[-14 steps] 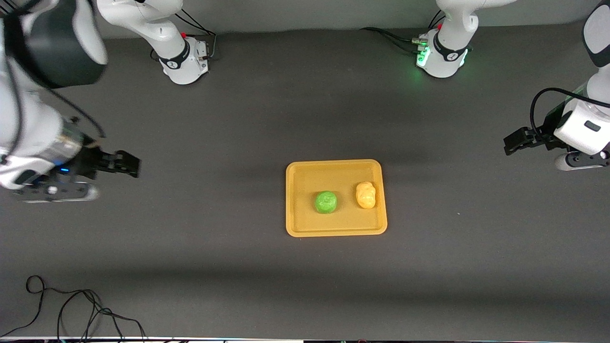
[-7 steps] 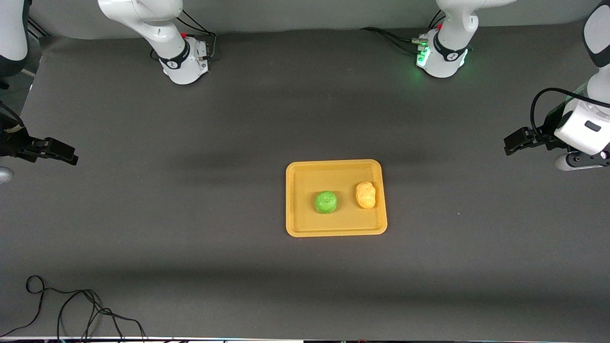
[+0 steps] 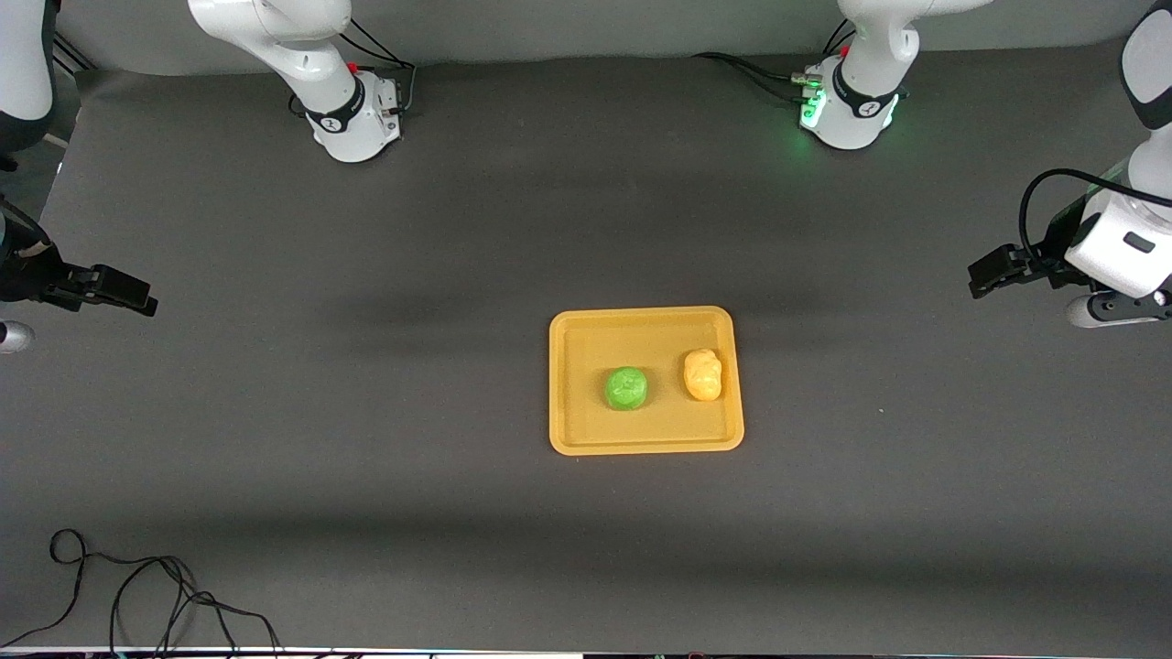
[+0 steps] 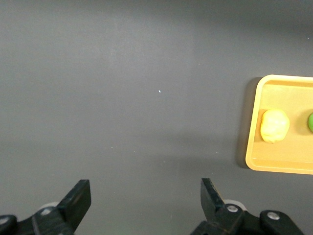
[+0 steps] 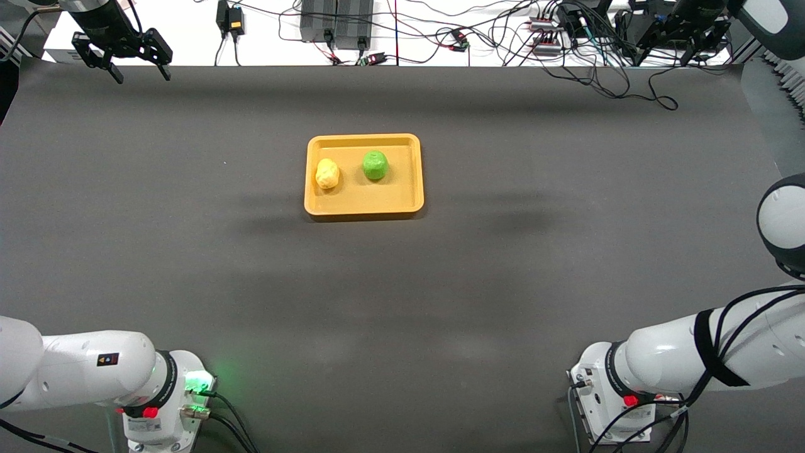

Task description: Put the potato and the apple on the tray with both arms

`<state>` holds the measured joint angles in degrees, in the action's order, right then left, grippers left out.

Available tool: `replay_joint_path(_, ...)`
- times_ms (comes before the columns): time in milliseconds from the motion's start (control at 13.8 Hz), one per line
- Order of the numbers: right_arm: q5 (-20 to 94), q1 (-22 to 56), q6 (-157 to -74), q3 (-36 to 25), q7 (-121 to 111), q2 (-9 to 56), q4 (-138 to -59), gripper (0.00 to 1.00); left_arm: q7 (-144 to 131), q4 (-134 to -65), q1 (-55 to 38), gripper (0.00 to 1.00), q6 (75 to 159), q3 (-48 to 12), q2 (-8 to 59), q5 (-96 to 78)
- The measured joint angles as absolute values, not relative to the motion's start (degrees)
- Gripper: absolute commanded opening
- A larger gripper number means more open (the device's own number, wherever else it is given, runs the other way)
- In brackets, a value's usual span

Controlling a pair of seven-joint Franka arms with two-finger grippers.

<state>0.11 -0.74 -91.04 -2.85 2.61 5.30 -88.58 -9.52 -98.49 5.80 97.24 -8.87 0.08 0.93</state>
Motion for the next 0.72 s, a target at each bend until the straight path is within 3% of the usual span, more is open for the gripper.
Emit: replay_joint_path(725, 1.54, -0.57, -88.86, -3.75, 2.57, 4.35, -88.35, 1.0, -9.52, -98.5, 5.8, 1.0, 97.24, -8.85, 0.08, 0.93)
